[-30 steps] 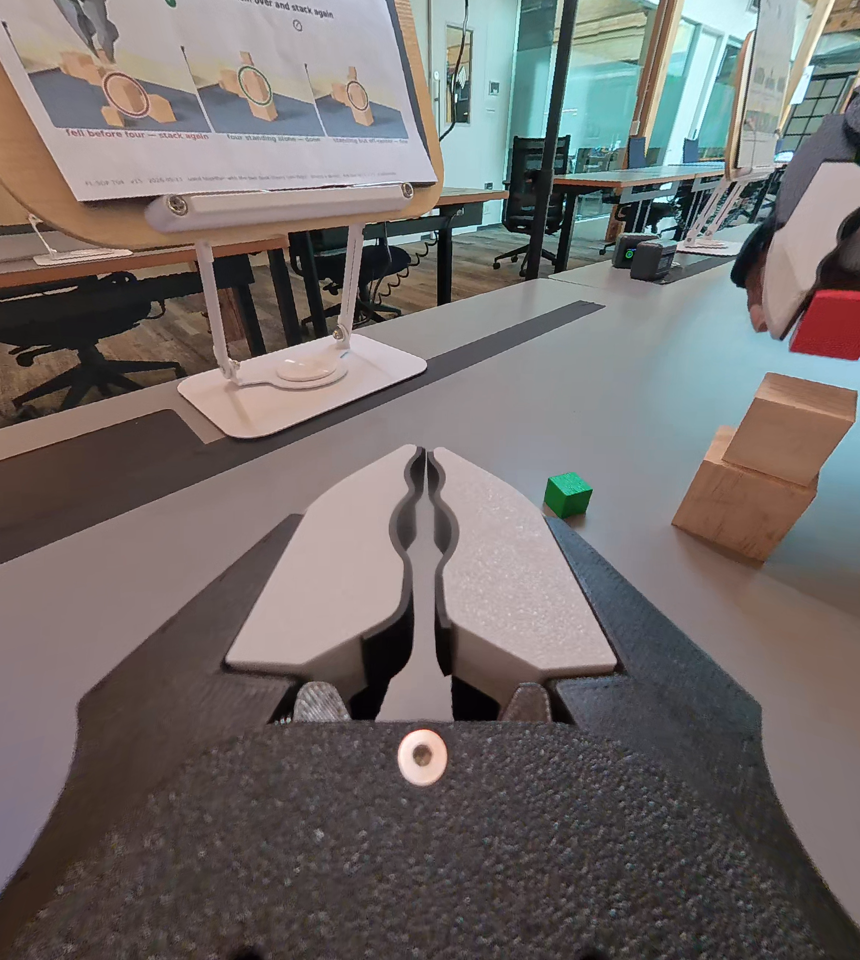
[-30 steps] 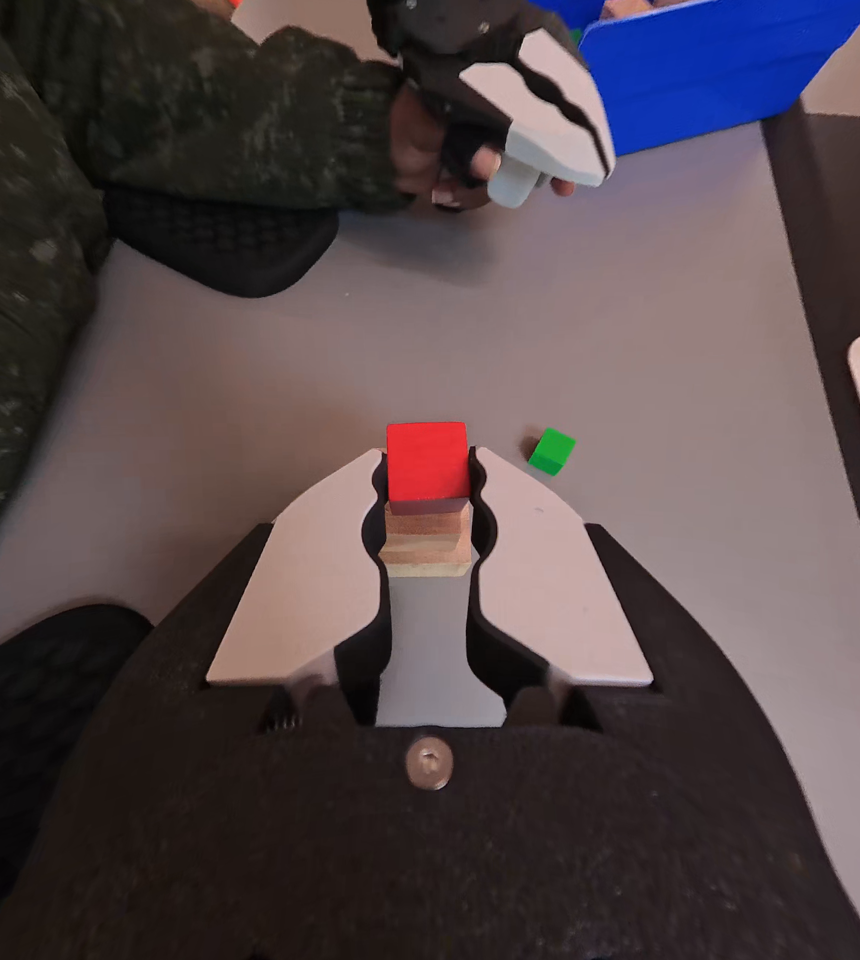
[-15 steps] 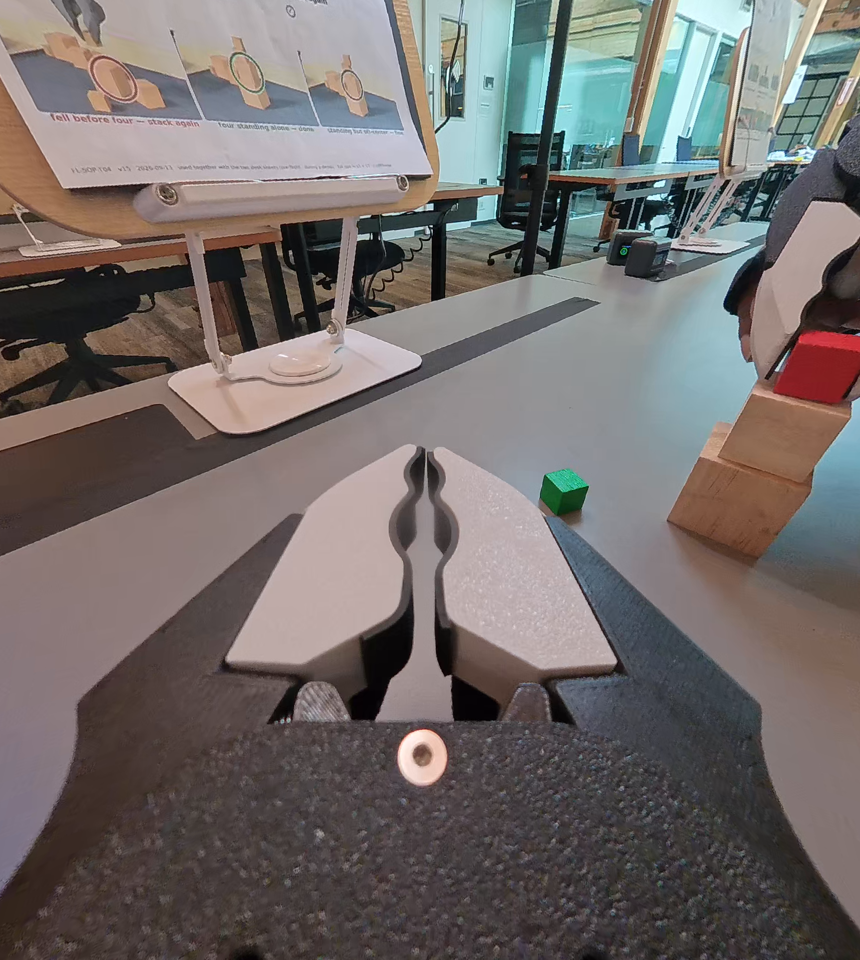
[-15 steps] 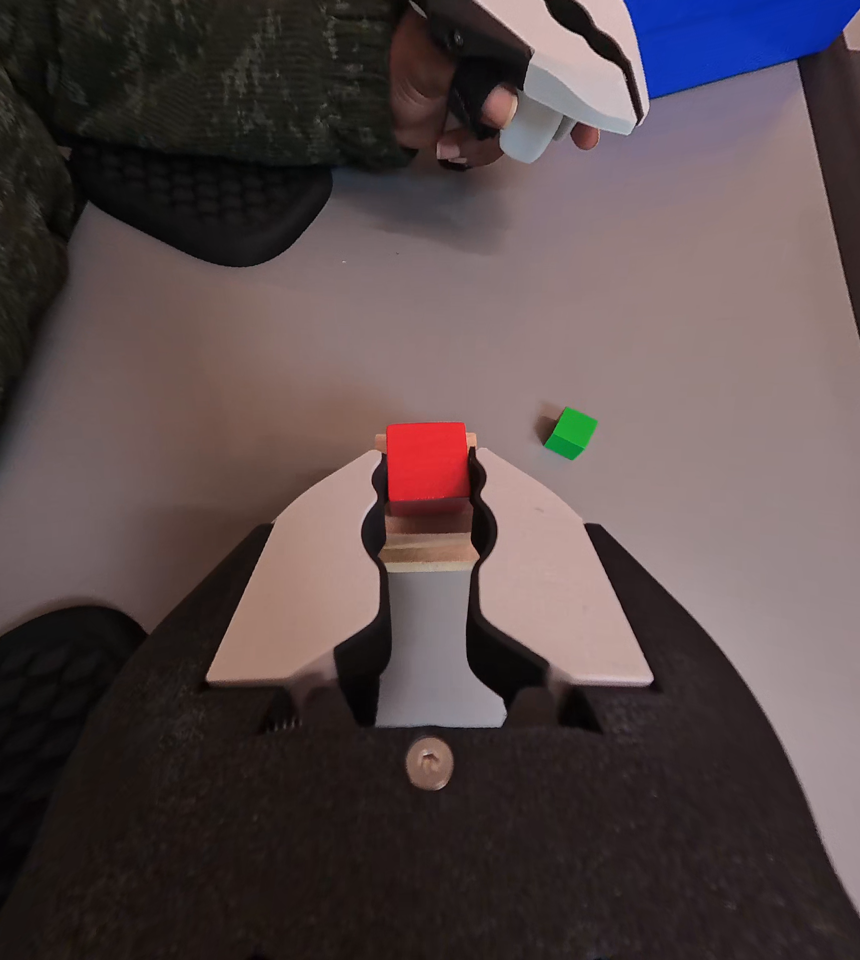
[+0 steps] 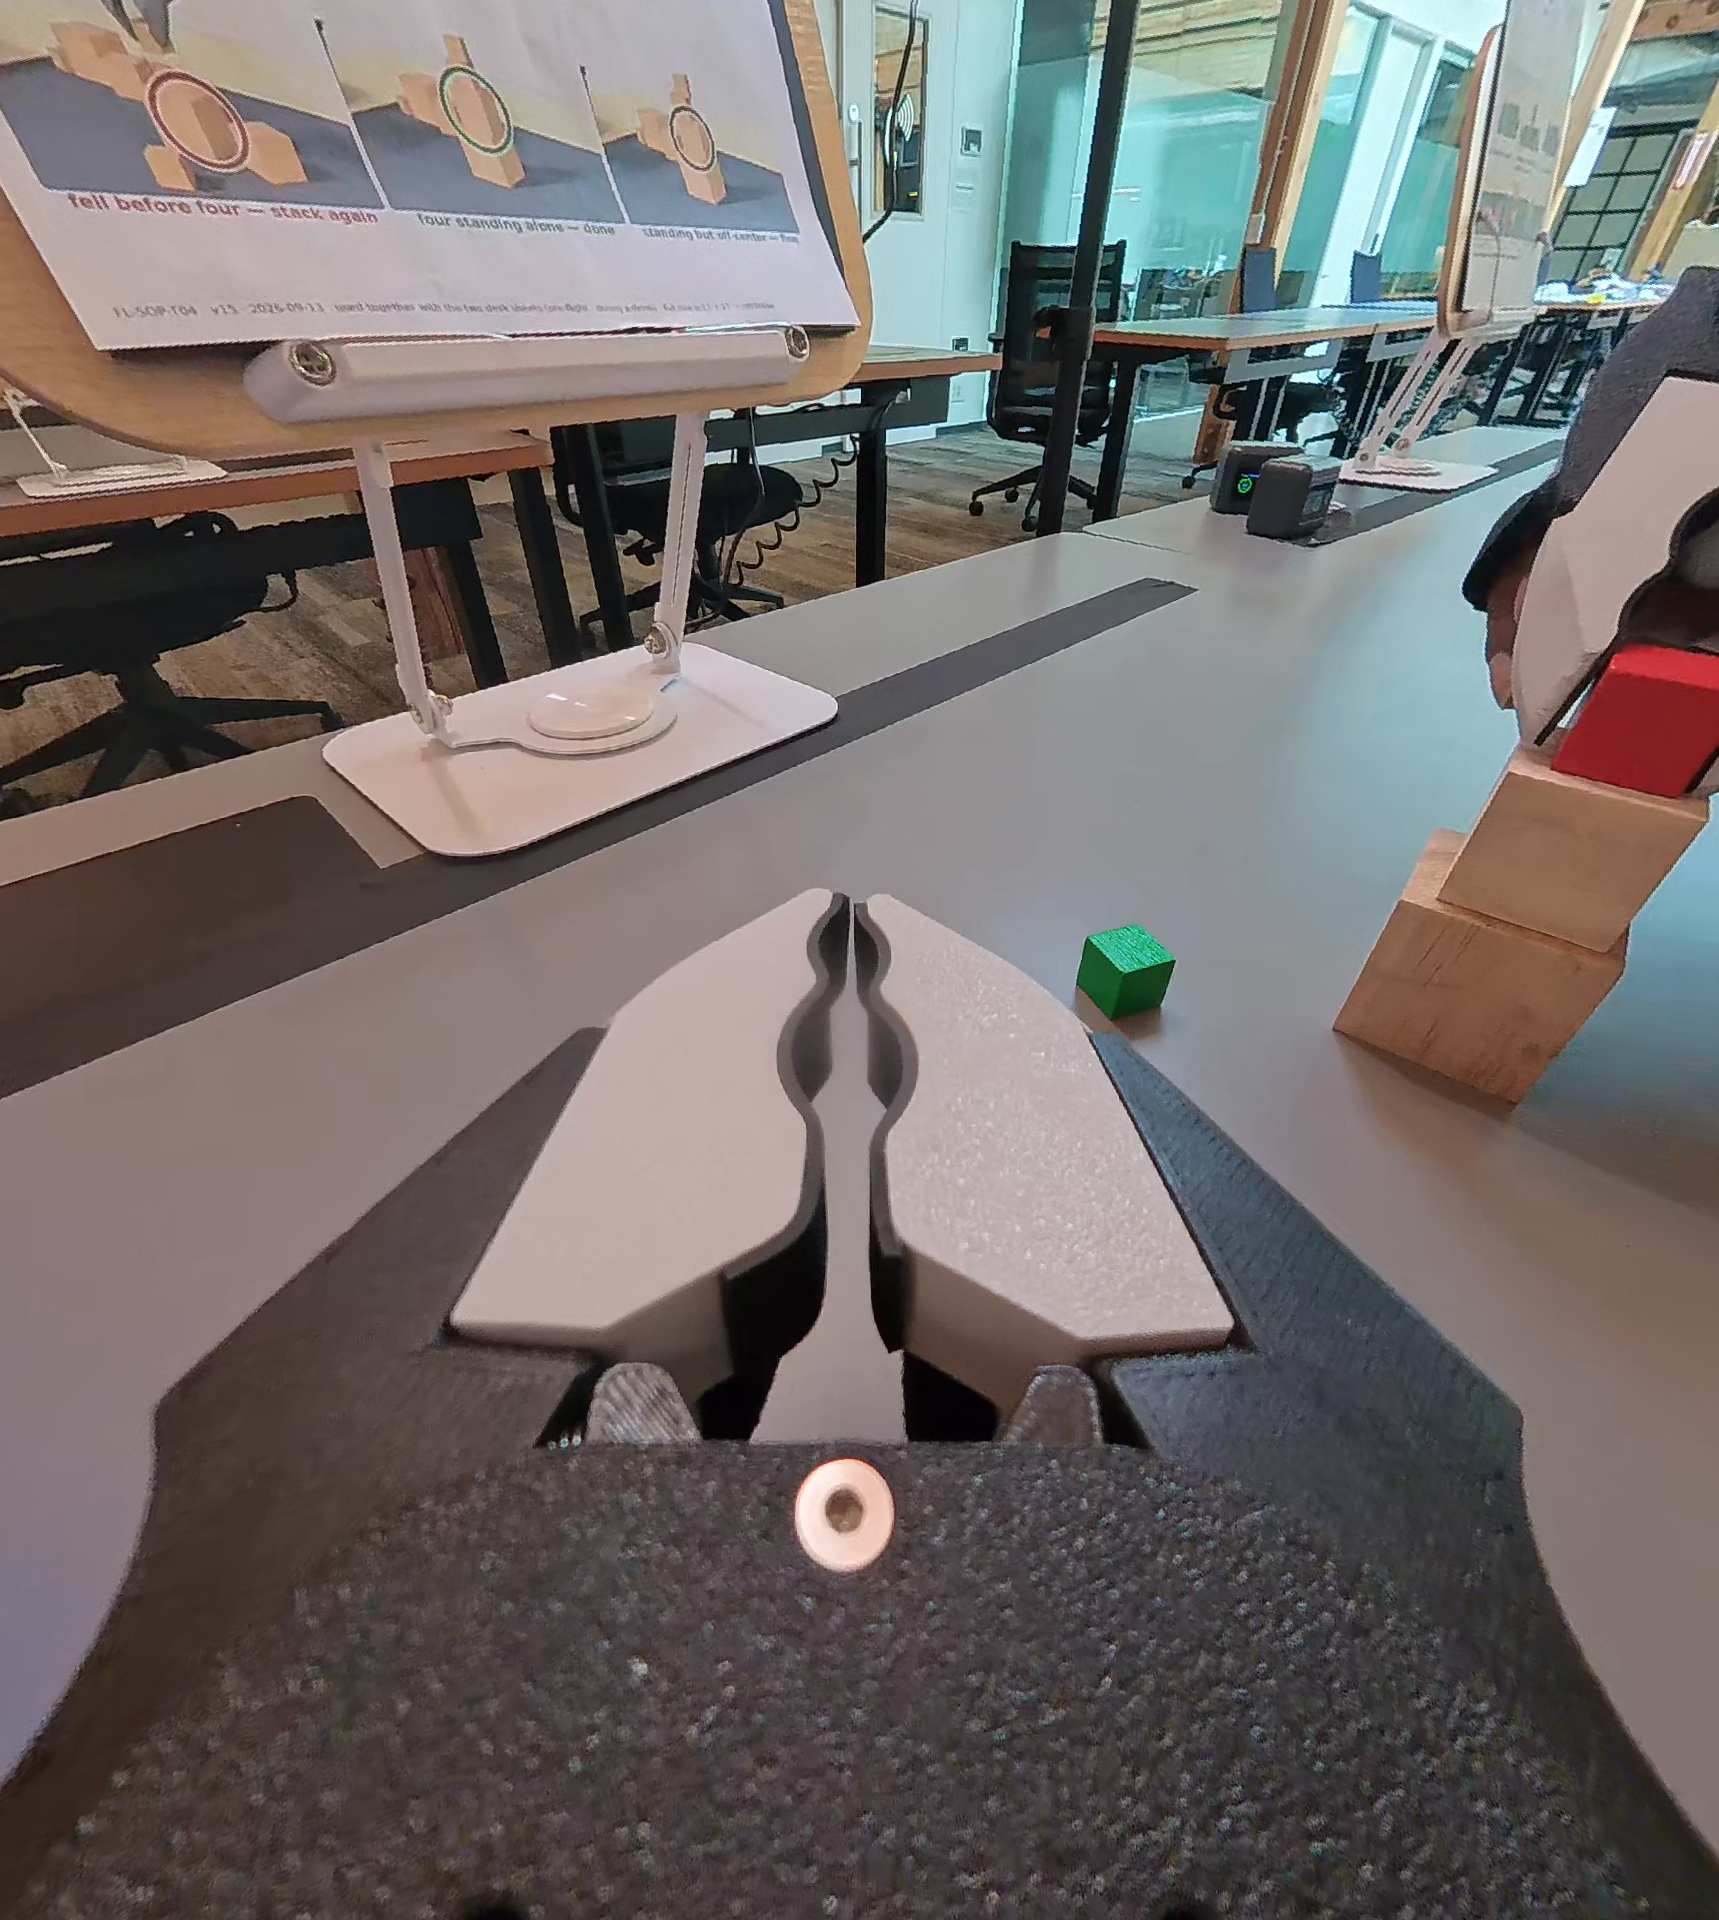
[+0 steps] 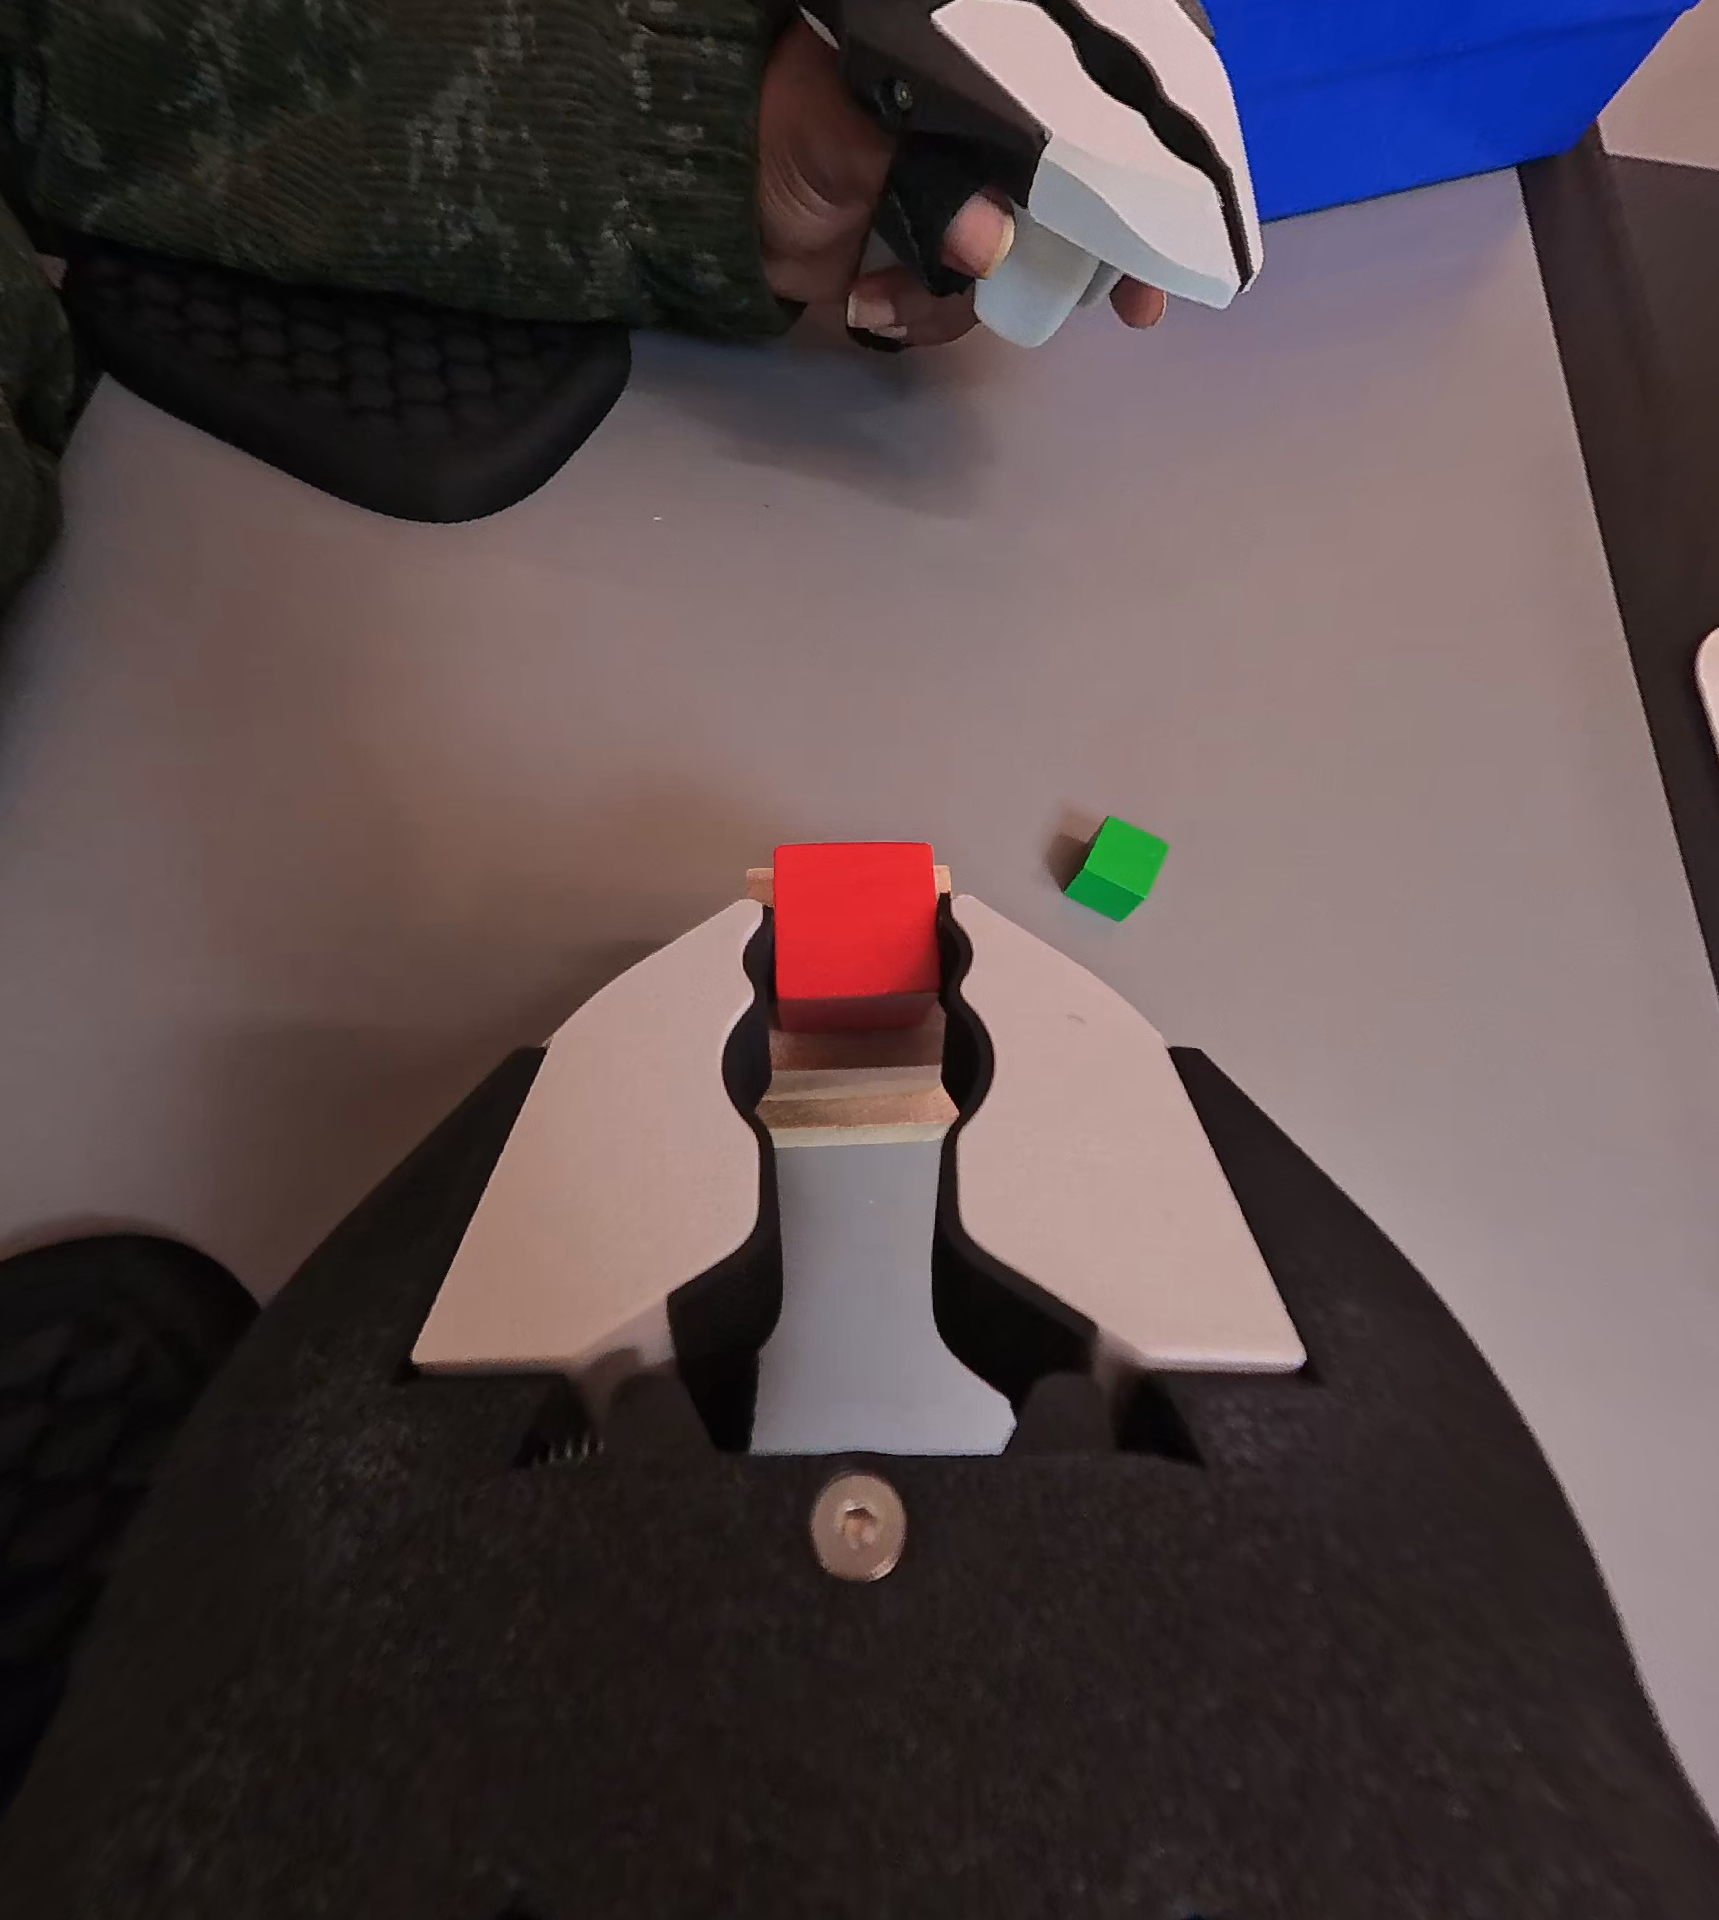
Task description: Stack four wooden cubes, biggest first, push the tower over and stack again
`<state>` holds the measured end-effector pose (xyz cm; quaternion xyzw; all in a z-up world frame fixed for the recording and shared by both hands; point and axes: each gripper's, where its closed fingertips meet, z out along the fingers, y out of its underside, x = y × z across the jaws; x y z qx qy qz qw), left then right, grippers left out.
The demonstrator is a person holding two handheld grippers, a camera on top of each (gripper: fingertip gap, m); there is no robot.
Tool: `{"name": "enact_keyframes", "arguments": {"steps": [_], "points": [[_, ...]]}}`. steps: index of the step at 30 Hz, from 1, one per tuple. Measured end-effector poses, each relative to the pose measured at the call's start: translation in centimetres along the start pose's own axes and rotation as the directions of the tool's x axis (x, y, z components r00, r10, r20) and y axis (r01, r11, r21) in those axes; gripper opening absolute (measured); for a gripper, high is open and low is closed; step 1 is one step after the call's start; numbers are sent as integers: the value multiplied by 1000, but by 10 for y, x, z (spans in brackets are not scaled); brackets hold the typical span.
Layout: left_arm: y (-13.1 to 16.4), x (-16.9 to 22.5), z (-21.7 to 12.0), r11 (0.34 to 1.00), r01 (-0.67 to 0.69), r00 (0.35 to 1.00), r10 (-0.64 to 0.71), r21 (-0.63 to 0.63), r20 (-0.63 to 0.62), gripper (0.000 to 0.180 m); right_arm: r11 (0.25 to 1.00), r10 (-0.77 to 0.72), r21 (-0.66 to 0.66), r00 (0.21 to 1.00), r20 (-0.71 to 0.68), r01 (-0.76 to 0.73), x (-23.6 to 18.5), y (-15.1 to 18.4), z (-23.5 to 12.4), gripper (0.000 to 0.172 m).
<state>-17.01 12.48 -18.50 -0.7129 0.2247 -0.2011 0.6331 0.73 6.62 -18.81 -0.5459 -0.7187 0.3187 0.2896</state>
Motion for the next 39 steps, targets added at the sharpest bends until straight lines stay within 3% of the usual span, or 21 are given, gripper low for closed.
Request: {"name": "enact_keyframes", "arguments": {"steps": [9,17,18,20,22,25,30,34,39], "points": [[0,0,0,1000,0,1000,0,1,-1,1,999,10,34,1000,14,-10,-1,-6,-3,40],[-2,1,0,1000,-1,1000,1,4,-3,1,956,144,262,989,-37,-130,25,-42,-36,42],[-2,1,0,1000,-2,1000,2,5,-3,1,943,173,298,983,-68,-146,35,-43,-41,38],[-2,1,-1,1000,-1,1000,1,7,-3,1,930,233,324,959,-163,-171,58,-35,-50,1],[-2,1,0,1000,-2,1000,2,6,-4,1,932,270,310,931,-246,-188,79,-19,-51,0],[-1,2,1,1000,-7,1000,7,-1,-6,1,952,280,208,910,-307,-223,101,12,-34,2],[-1,1,0,1000,-7,1000,7,-2,-2,0,975,219,35,942,-256,-218,104,49,28,35],[0,2,1,1000,-9,1000,9,-5,-7,1,978,207,-16,973,-103,-210,89,47,64,50],[3,2,3,1000,-8,1000,8,-15,-11,1,976,205,-68,978,-39,-208,86,39,87,56]]}}
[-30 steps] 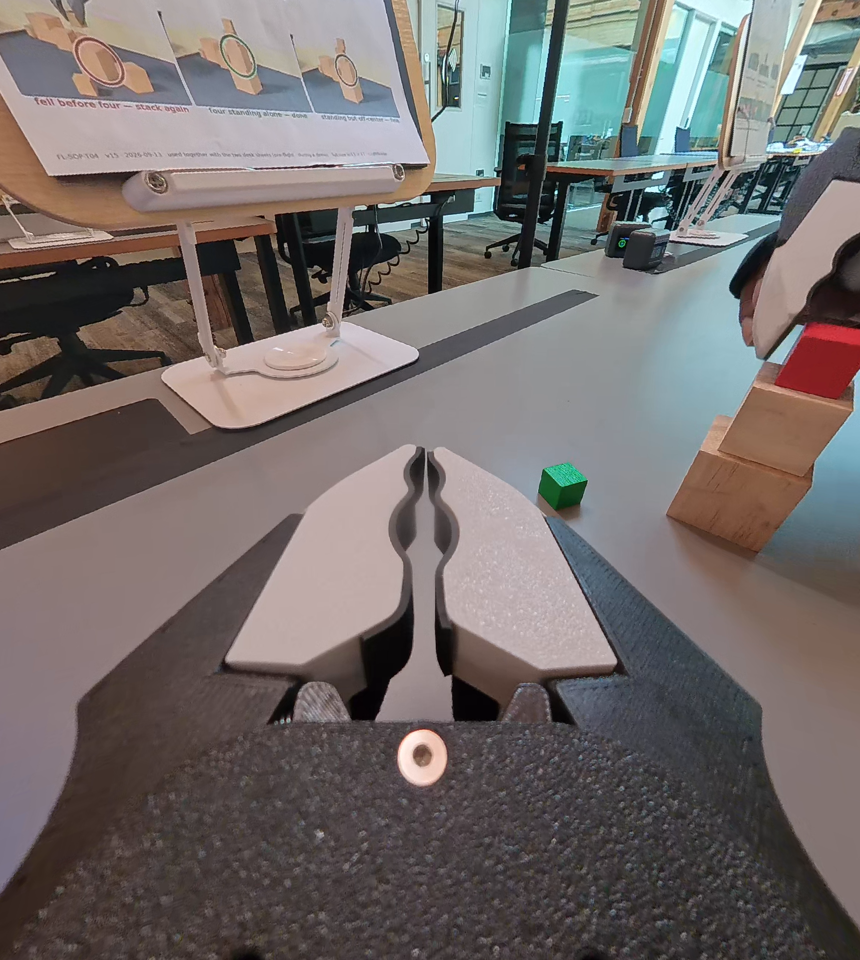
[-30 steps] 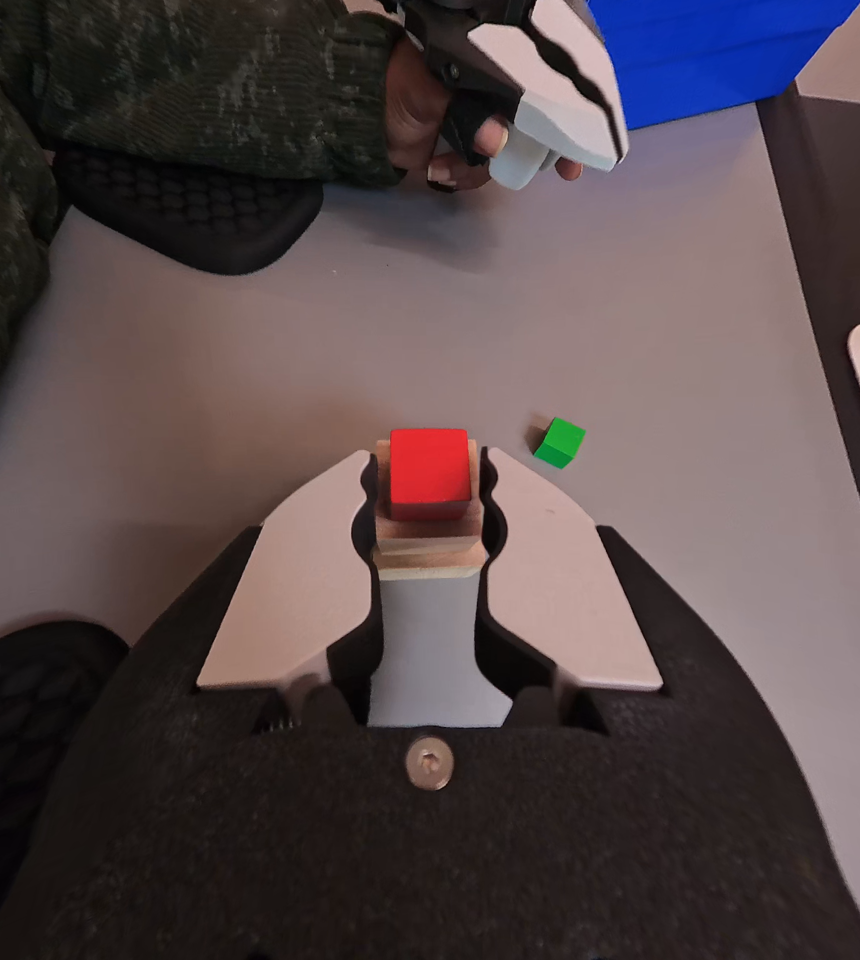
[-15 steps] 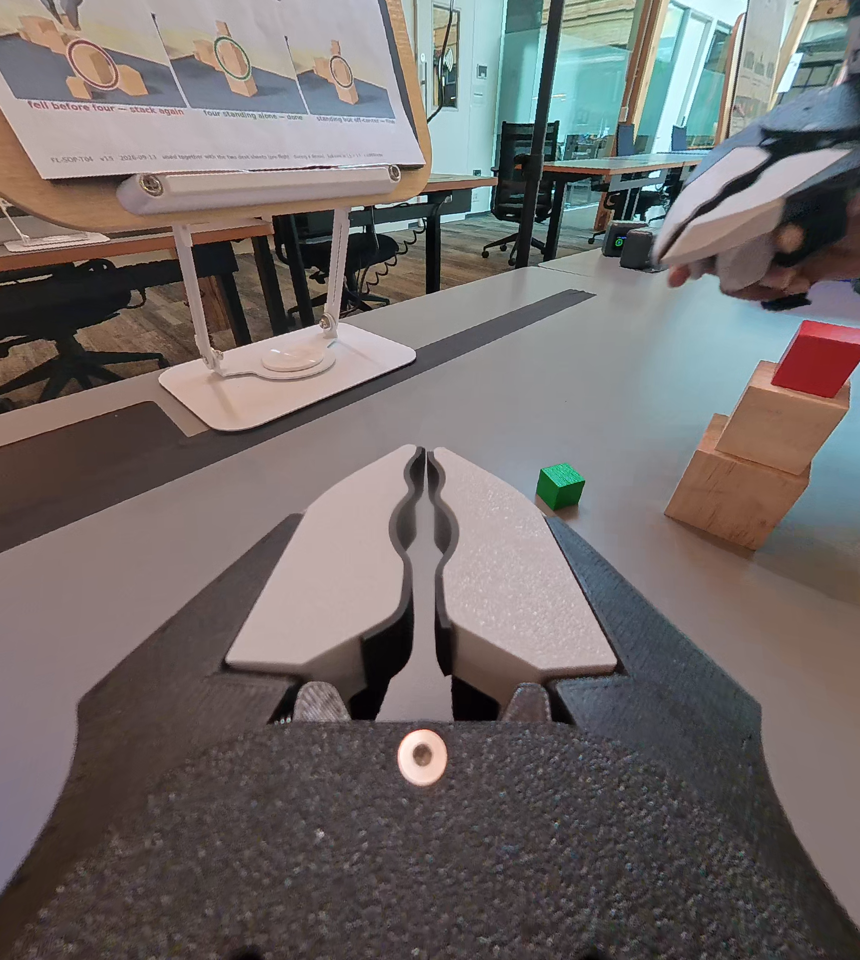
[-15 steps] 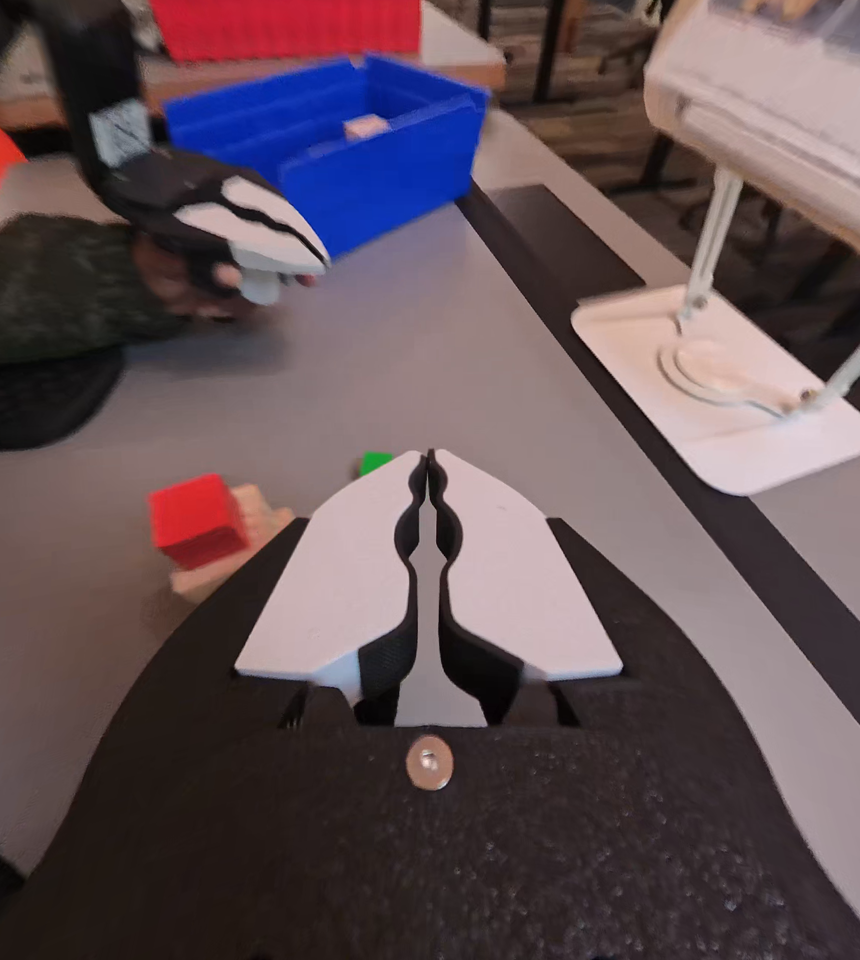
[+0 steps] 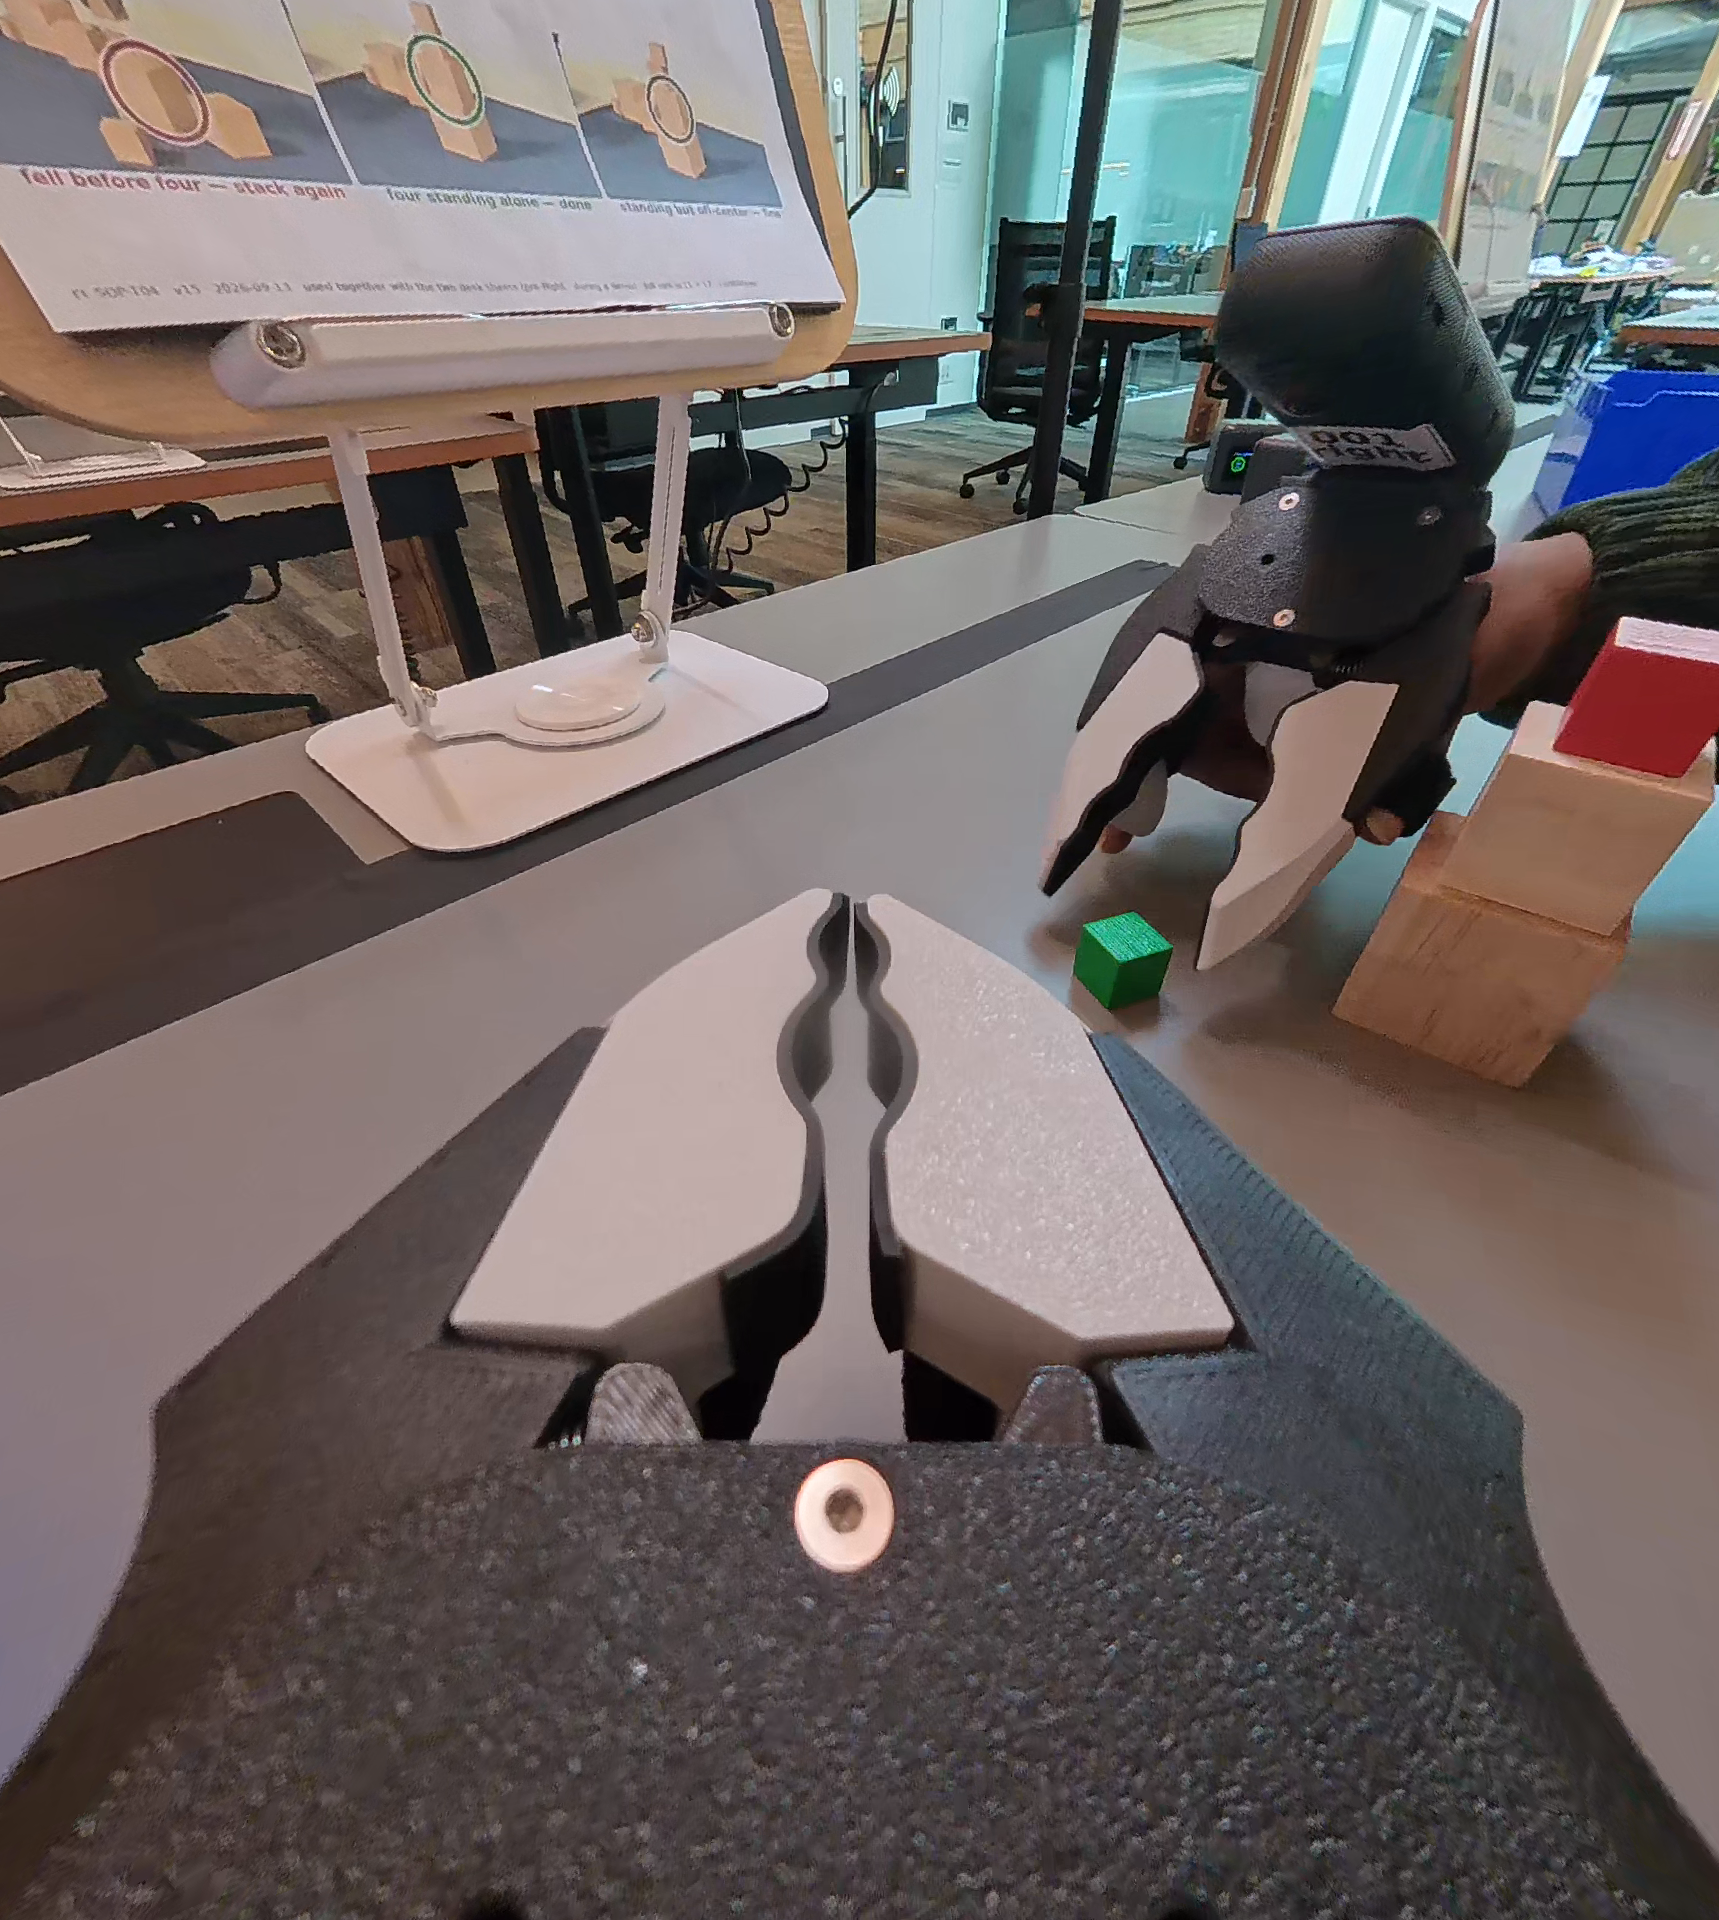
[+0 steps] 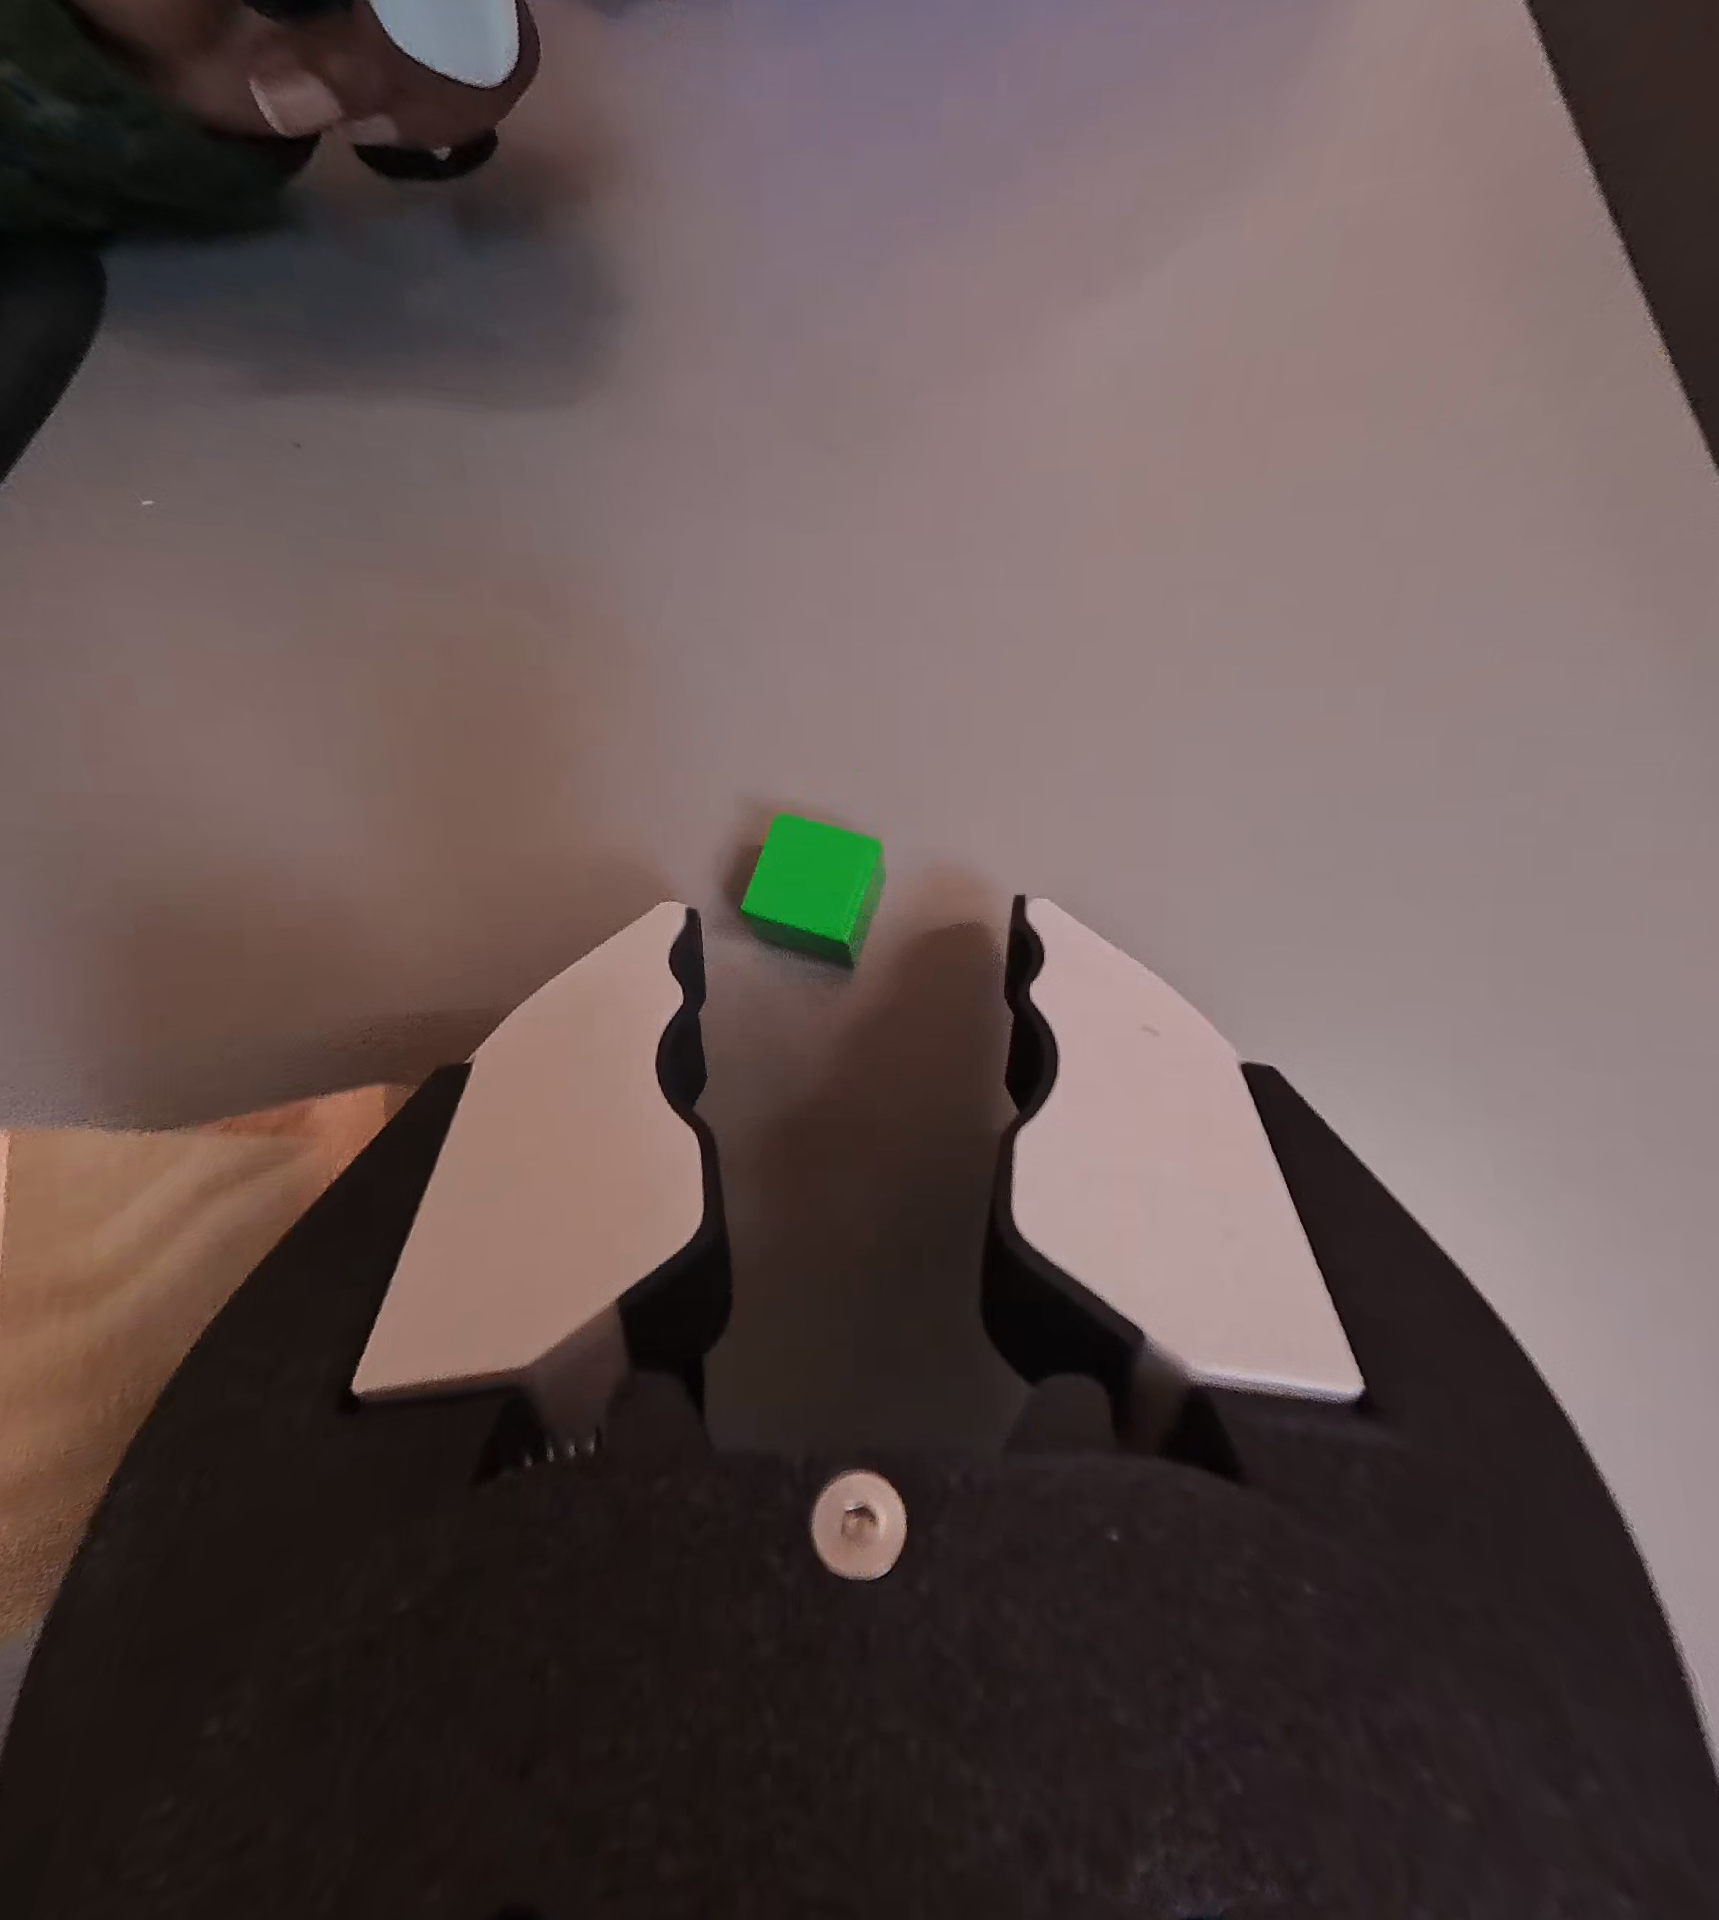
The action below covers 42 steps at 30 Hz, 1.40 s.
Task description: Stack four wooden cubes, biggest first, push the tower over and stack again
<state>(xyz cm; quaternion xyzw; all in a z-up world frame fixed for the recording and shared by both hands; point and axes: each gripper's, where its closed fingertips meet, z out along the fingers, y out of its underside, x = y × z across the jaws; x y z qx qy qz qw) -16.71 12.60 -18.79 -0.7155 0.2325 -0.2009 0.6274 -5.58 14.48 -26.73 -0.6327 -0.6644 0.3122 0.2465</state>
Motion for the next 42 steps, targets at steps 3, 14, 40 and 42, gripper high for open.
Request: {"name": "enact_keyframes", "arguments": {"steps": [3,14,40,42], "points": [[0,0,0,1000,5,1000,-5,1,-1,1,999,-17,-51,1000,5,17,-2,1,8,49],[-1,1,0,1000,2,1000,-2,2,-5,1,993,-96,-63,995,-7,96,2,5,9,44],[-5,9,-1,999,-33,999,33,12,-17,0,990,-138,42,988,67,136,-85,-28,-123,22],[-7,12,-2,999,-31,999,32,27,-31,0,990,-136,33,989,63,134,-85,-29,-121,22]]}}
